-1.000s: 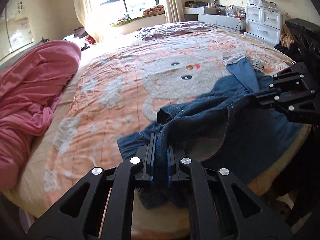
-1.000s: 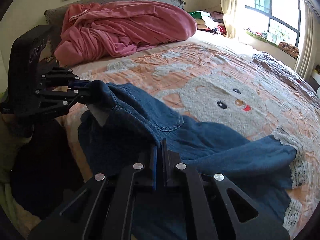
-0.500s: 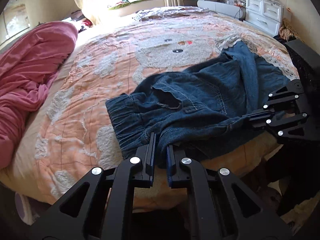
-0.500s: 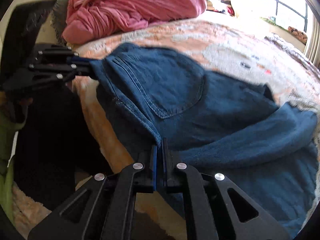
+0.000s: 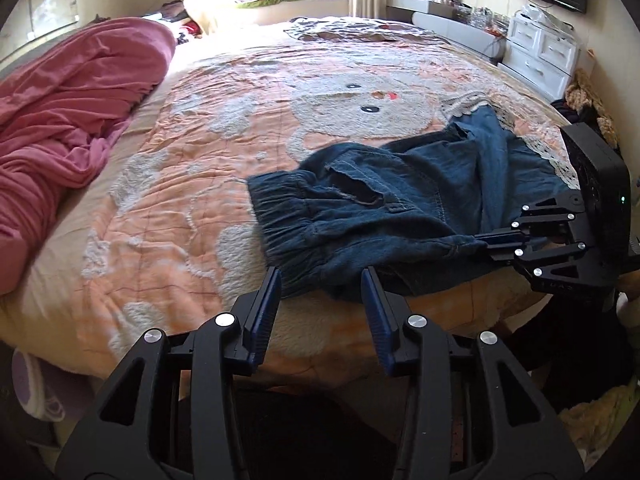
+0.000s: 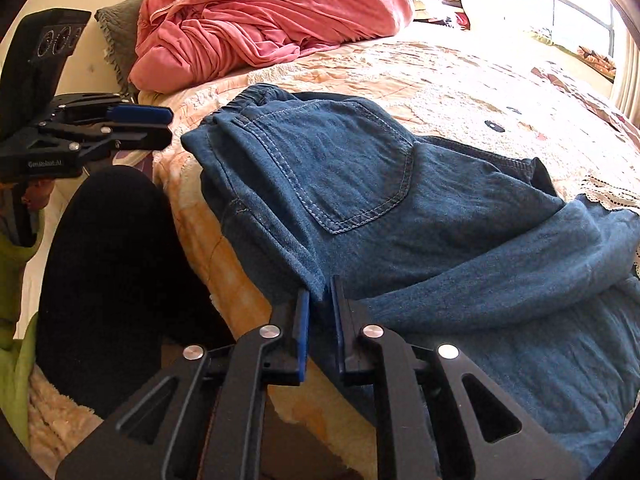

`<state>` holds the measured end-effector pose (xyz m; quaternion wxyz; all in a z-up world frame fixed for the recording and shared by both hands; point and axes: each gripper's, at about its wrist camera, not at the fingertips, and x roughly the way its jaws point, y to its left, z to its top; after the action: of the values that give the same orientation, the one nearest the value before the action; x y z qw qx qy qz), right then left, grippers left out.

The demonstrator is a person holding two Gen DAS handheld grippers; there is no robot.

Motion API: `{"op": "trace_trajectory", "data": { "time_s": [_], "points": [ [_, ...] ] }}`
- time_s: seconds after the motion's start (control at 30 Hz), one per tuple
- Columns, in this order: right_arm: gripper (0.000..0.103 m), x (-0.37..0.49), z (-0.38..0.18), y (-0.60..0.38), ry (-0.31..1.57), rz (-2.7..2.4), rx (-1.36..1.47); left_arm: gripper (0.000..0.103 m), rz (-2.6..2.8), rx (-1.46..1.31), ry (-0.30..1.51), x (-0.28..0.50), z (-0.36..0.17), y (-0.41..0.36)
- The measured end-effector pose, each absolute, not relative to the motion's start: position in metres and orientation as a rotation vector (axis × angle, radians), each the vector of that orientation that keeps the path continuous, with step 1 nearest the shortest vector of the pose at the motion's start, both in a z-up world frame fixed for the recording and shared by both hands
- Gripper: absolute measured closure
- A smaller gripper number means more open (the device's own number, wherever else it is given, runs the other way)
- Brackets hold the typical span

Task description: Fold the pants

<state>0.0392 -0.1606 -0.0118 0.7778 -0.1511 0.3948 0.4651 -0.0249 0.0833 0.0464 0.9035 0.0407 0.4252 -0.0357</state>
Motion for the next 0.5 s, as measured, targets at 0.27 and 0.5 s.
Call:
{"op": "trace_trajectory", "data": {
  "time_s": [0.27,0.5],
  "points": [
    [0.076,0.039,-0.006,-0.164,0.885,1.040,-0.280,0.074,-0.206,-0.039,0.848,0.019,0.052,0.052],
    [0.069,0.049,0.019,-0.204,0.819,0.957,-0.140,0.080,-0.167,-0.013,1.001,0.037,-0.016,0.043]
  ]
}}
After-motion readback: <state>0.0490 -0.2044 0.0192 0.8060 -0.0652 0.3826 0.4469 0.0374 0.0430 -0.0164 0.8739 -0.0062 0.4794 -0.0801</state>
